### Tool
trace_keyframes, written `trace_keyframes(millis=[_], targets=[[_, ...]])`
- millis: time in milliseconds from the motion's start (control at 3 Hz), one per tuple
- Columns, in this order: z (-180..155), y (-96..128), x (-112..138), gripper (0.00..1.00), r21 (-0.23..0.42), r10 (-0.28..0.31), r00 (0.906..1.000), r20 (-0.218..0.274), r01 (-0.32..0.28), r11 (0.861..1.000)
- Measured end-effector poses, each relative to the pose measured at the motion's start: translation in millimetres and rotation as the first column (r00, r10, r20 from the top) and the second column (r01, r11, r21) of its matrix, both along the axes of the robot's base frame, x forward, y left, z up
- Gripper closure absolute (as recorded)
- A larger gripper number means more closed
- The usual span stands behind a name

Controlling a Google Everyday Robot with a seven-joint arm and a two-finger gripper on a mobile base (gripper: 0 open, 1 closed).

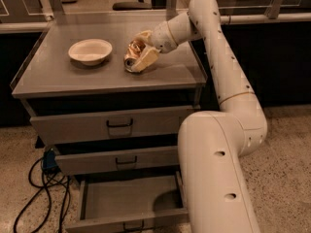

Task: Place orange can into bottom drawer

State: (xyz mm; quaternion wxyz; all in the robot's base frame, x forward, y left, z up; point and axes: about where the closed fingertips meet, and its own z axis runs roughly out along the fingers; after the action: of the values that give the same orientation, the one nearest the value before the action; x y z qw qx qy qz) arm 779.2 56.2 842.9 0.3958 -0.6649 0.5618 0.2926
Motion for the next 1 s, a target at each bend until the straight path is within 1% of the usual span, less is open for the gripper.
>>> trace_keyframes(millis=[333,667,1000], targets=[[12.7,-27.9,-24.9,1.00,0.001,0.020,0.9998,0.001,-0.020,1.000],[83.8,-85.3,-83.0,1.00,0.096,-0.050,0.9961,0.073,0.042,0.994],[82.8,-84.9,-82.7,1.00,0.096,-0.049,0.9962,0.072,0.042,0.994]])
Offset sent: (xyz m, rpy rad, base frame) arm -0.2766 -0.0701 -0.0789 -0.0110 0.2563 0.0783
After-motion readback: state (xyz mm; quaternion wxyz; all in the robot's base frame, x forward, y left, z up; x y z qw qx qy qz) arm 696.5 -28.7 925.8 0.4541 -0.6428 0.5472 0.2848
